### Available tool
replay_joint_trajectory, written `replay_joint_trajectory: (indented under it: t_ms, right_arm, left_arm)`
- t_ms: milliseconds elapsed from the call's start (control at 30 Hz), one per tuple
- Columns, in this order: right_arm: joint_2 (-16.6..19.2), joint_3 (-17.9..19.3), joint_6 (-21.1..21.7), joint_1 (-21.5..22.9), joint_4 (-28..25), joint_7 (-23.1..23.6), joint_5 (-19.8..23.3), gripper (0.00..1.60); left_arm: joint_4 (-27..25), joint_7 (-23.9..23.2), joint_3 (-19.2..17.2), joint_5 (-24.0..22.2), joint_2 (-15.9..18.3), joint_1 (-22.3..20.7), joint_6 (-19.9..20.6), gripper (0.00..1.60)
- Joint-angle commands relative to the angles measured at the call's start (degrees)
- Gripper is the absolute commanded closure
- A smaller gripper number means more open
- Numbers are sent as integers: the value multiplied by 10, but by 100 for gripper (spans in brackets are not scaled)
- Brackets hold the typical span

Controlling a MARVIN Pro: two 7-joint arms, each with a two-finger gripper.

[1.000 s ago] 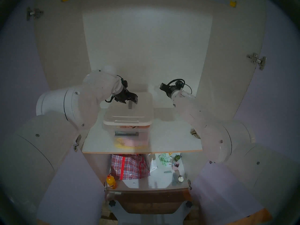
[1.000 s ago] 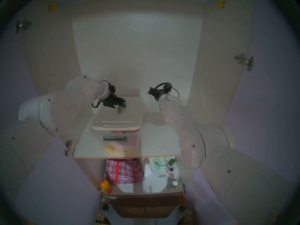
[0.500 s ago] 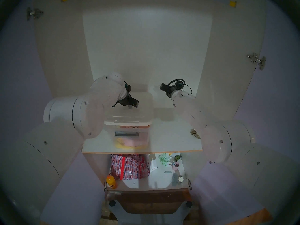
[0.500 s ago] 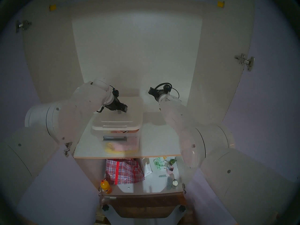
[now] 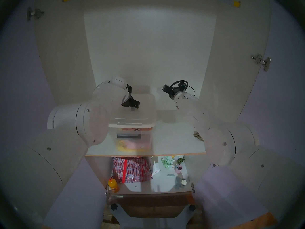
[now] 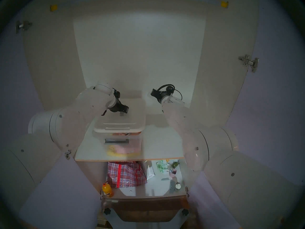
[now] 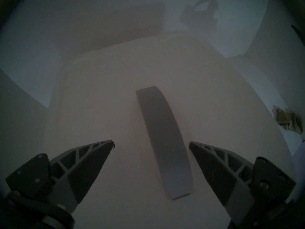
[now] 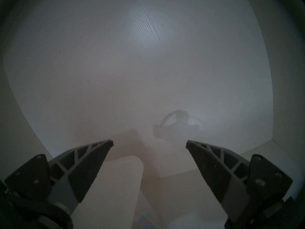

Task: Take socks out of the storage bin, place them on top of the cabinet, and put the lid back on the bin

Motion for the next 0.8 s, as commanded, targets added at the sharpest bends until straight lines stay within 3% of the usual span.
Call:
replay_joint_trajectory:
  t_ms: [0, 33, 67, 133, 567, 767]
  right_arm:
    - [-2, -1, -10, 19, -13, 4, -1, 0]
    - [-2, -1, -10, 19, -13, 4, -1, 0]
    - [-2, -1, -10, 19, -13, 4, -1, 0]
    - [-2, -1, -10, 19, -13, 4, -1, 0]
    - [-2, 0, -10, 19, -13, 4, -1, 0]
    - [-2, 0, -10, 19, -13, 4, -1, 0]
  left_arm:
    - [-22, 7, -9, -9, -13, -1, -22, 90]
    - [-24, 9, -10, -10, -13, 1, -24, 125]
    - [-25, 11, -11, -11, -14, 2, -26, 143]
    - [-30, 17, -12, -12, -15, 6, -31, 160]
    - [-93, 55, -27, -19, -7, 0, -67, 160]
    - [-116, 72, -30, -18, -4, 10, -62, 160]
